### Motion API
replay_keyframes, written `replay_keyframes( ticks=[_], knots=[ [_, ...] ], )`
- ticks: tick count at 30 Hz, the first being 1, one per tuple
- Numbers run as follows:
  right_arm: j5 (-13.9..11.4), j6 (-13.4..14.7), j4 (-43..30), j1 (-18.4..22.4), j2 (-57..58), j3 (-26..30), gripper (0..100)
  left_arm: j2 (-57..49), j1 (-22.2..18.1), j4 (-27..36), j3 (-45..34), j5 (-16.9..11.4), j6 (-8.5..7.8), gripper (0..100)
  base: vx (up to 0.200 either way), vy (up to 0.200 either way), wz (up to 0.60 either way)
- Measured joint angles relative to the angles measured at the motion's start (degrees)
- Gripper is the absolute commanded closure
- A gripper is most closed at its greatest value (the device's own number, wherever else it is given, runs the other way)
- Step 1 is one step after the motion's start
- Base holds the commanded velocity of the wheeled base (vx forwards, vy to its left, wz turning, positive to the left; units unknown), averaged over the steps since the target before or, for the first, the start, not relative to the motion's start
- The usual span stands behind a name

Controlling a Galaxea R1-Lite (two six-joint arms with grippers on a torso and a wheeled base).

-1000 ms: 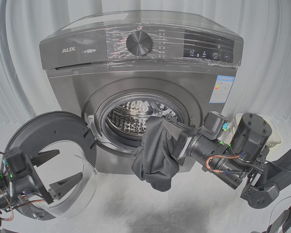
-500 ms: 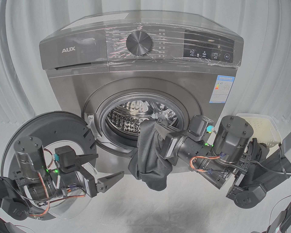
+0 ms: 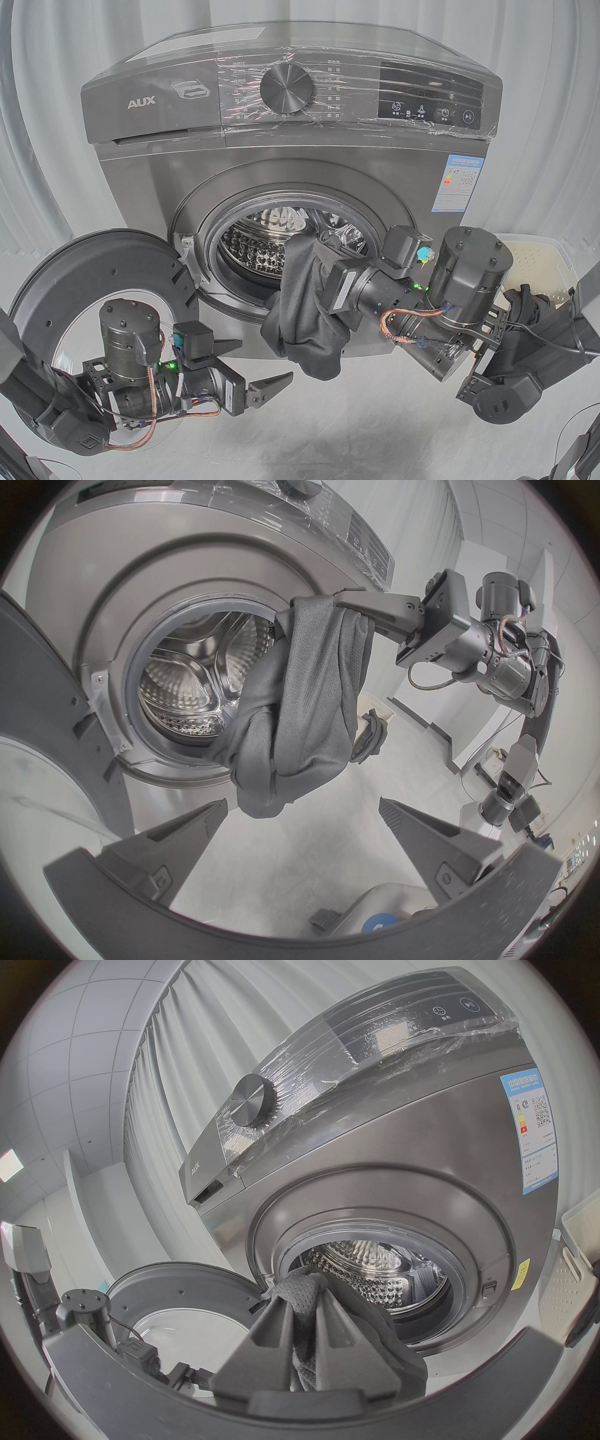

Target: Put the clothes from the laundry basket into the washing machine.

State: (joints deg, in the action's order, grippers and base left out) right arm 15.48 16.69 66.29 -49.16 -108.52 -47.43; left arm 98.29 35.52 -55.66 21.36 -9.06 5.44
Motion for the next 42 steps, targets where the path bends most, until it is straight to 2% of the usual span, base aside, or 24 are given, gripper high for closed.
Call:
replay_keyframes(
  ticks=[5, 15, 25, 42],
  knots=[
    [0.0, 0.0, 0.4, -0.1, -0.1, 0.0, 100, 4.0, 0.6, -2.9, 1.2, -1.2, 1.73, 0, 0.000, 0.000, 0.00],
    [0.0, 0.0, 0.6, -0.7, -0.1, 0.3, 100, 12.3, 0.9, -11.8, 3.8, -1.0, 3.51, 0, 0.000, 0.000, 0.00],
    [0.1, 0.1, 0.7, -1.0, -0.1, 0.5, 100, 17.6, 0.7, -14.0, 6.8, -0.4, 4.28, 0, 0.000, 0.000, 0.00],
    [0.2, 0.1, 0.8, -1.1, -0.1, 0.5, 100, 19.3, -0.2, -13.7, 4.8, -0.2, 3.97, 0, 0.000, 0.000, 0.00]
  ],
)
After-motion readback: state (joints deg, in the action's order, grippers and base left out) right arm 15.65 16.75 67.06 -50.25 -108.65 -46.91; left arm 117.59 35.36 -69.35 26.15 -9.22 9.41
